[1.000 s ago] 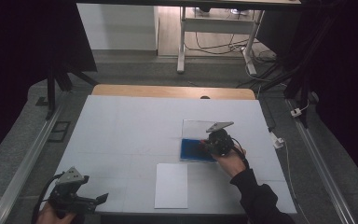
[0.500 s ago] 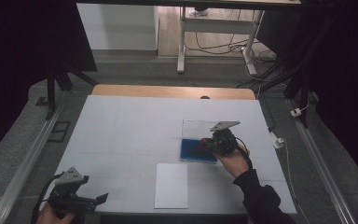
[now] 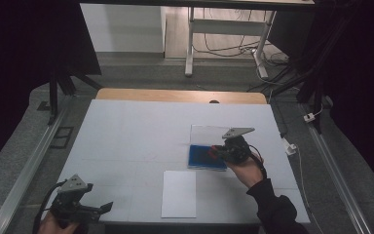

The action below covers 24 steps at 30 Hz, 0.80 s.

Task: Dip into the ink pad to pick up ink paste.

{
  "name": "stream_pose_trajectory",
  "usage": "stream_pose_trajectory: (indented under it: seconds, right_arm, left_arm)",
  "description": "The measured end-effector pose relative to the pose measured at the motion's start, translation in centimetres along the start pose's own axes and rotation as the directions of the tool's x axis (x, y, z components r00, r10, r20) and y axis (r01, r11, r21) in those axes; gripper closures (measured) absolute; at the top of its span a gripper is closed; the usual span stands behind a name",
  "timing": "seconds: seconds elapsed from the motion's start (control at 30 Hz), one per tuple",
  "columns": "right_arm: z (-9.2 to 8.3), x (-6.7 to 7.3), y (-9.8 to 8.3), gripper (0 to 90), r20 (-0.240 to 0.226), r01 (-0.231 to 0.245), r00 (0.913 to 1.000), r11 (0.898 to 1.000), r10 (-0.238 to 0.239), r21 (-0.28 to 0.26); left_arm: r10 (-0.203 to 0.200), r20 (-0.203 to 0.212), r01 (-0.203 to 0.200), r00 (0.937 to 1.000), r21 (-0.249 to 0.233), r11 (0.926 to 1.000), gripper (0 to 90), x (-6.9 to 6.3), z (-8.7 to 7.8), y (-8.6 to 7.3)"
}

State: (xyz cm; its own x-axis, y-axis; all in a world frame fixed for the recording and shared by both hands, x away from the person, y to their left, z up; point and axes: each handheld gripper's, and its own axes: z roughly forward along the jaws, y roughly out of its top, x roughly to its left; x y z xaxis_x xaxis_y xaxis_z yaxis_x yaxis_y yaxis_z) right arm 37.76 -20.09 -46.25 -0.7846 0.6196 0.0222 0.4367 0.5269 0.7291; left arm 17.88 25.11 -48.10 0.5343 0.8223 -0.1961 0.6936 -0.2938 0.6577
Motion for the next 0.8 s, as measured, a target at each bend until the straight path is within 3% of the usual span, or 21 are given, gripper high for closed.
stream_pose_trajectory:
  seconds: [0.8]
  right_arm:
    - [-1.9,2.6,-0.1,80.1,-0.101,0.023,0.9946,0.999,-0.027,-0.035]
  left_arm:
    - [-0.005,0.002,0.005,1.0000,-0.002,1.0000,2.9,0.1,0.0,0.0]
